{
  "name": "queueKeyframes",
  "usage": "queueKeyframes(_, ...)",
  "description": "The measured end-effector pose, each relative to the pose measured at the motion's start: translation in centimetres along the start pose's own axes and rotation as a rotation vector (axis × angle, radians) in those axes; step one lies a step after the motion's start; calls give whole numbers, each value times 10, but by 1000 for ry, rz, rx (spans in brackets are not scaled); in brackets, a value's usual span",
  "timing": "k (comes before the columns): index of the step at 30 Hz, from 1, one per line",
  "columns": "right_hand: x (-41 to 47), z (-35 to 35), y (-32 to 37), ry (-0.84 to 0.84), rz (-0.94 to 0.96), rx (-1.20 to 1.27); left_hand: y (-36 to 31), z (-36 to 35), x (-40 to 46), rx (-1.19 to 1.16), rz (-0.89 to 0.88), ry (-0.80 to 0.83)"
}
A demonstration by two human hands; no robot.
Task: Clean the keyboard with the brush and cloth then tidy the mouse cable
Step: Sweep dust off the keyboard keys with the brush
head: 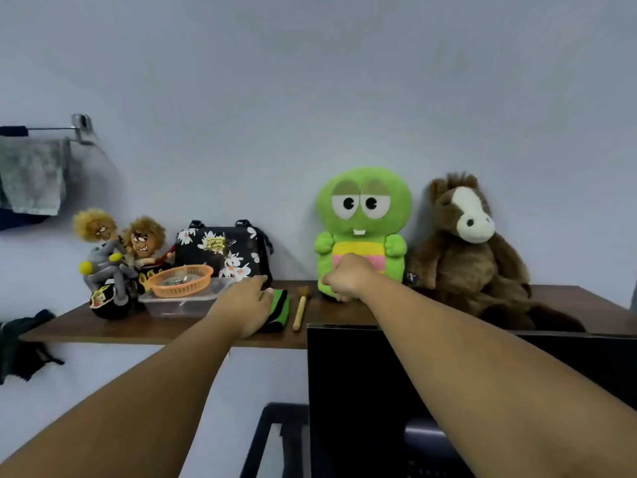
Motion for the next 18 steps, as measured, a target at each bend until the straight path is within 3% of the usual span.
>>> queueKeyframes(7, 16, -36, 9, 144, -102, -182, 27, -33, 12, 61, -79, 216)
queueKeyframes(14, 16, -52, 15, 429, -221, -152, 37, -48, 12, 113, -76, 272)
queueKeyframes(18, 17, -54, 19, 503, -222, -175, 43, -53, 12, 136, -90, 264)
Point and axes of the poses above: each hand's wrist, its own x-axis towards the middle knuckle, its own z-axis out of the back of the hand, y = z × x, the point moved 1 cm from there along x, towards the middle knuckle, and after that the axes turned 6 degrees about x, right-handed, at the moved point
